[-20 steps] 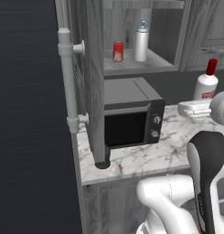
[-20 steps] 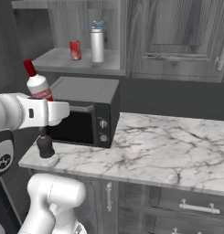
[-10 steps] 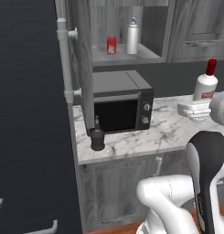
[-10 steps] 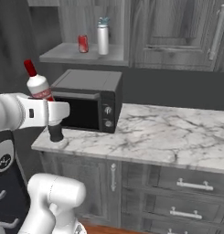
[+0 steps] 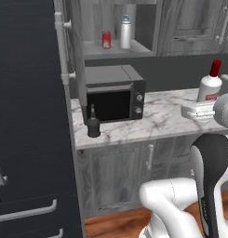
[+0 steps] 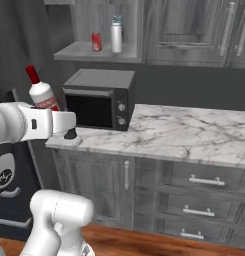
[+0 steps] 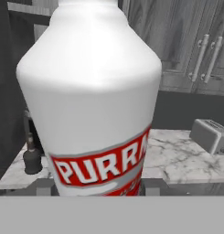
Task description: Sort all alcoholic drinks to one cabinet, and non-alcoholic drinks to the other.
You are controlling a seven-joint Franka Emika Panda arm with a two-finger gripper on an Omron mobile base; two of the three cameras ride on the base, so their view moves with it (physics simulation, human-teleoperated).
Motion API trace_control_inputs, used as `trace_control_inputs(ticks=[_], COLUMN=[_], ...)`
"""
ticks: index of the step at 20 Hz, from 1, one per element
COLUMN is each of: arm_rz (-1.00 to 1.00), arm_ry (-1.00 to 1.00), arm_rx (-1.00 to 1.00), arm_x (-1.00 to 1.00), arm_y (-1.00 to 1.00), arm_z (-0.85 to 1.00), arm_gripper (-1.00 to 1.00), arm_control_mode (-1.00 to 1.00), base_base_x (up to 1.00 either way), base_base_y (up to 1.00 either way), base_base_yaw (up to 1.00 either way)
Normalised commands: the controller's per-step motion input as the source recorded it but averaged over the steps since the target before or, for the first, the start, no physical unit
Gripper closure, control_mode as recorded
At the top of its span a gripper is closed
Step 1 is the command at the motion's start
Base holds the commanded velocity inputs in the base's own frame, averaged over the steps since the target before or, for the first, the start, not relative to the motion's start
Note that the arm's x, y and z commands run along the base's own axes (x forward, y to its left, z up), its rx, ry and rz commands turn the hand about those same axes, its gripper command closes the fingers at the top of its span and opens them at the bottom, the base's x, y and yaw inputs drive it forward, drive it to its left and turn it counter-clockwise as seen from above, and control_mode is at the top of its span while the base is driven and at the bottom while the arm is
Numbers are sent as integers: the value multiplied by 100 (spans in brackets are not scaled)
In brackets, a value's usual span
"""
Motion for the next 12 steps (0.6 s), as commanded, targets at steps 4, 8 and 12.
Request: trace_control_inputs(ticks=[4,8,12], arm_rz=[0,0,0], arm_ry=[0,0,0], arm_rx=[0,0,0], arm_x=[0,0,0], arm_y=[0,0,0], arm_z=[0,0,0], arm_gripper=[100,100,100], arm_control_mode=[100,100,100], base_base_x=[-54,-52,-54], base_base_y=[-28,-26,-27], base_base_yaw=[0,0,-1])
